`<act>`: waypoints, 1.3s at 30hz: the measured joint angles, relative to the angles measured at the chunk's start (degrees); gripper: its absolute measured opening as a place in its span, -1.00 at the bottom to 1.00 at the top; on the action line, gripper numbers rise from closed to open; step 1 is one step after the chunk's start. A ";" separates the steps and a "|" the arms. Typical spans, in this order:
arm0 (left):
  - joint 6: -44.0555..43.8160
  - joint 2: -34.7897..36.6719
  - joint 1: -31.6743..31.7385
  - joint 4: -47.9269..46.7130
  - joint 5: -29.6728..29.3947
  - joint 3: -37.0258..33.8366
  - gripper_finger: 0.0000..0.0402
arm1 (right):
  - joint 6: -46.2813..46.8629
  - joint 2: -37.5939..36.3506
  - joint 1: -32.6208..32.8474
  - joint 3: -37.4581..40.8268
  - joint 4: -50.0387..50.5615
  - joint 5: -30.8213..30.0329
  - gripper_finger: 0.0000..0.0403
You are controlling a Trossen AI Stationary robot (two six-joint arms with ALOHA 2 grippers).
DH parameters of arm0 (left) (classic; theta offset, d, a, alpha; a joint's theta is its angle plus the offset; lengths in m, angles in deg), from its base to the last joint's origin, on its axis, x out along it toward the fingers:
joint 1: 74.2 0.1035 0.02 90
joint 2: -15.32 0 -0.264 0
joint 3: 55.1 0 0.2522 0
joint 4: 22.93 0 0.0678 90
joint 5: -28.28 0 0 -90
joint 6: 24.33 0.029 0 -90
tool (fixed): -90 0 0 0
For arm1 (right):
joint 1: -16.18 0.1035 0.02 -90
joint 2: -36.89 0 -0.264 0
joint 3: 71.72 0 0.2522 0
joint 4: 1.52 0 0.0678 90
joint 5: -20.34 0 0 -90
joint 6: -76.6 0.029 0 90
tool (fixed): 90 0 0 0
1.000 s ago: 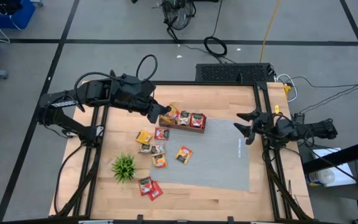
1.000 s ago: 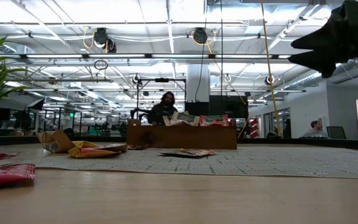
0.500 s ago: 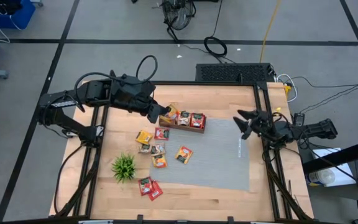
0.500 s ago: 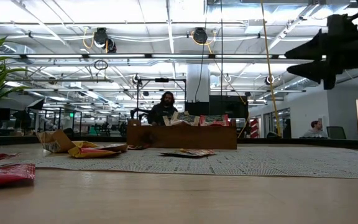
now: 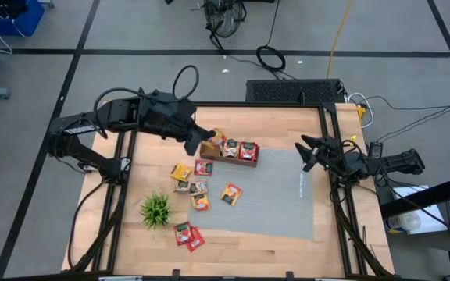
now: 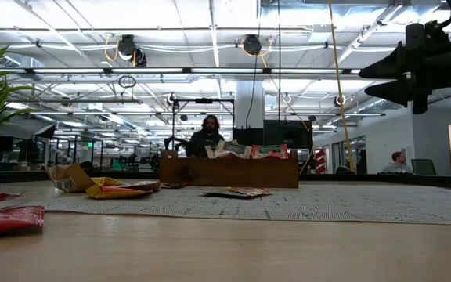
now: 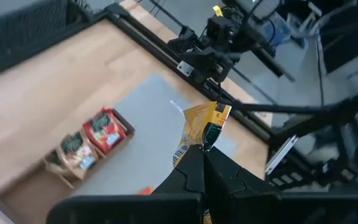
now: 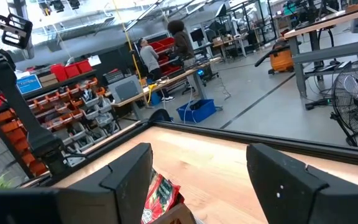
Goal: Pick & Place Tea
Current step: Put the yellow tea bag into the left section of the wooden organizer
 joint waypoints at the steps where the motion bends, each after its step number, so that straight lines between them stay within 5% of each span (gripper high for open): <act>1: 1.59 0.00 0.00 0.02 -0.02 0.00 -1.00 | 0.00 0.00 0.00 0.00 -0.02 0.02 0.19; 12: 20.83 -1.86 0.53 -7.28 1.14 -0.10 -1.00 | 0.00 0.02 0.00 0.07 -0.31 0.09 0.20; 39: 46.38 -19.85 13.86 -17.82 2.94 0.02 -1.00 | -0.02 0.13 0.02 0.09 -0.09 0.02 0.21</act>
